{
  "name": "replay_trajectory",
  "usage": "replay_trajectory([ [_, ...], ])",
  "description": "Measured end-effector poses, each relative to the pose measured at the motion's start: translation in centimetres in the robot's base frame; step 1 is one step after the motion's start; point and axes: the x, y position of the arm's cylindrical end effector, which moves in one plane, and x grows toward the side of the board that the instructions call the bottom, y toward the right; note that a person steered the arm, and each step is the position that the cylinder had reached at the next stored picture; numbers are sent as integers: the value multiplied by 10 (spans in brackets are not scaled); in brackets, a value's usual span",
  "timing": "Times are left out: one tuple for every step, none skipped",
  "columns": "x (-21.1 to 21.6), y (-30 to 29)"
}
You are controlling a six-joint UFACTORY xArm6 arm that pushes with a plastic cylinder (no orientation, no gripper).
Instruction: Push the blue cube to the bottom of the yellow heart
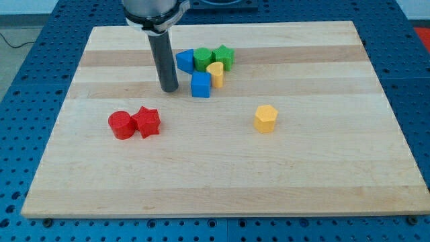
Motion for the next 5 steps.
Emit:
replay_trajectory([
  [0,29],
  [0,57],
  [0,63],
  [1,62],
  [2,62],
])
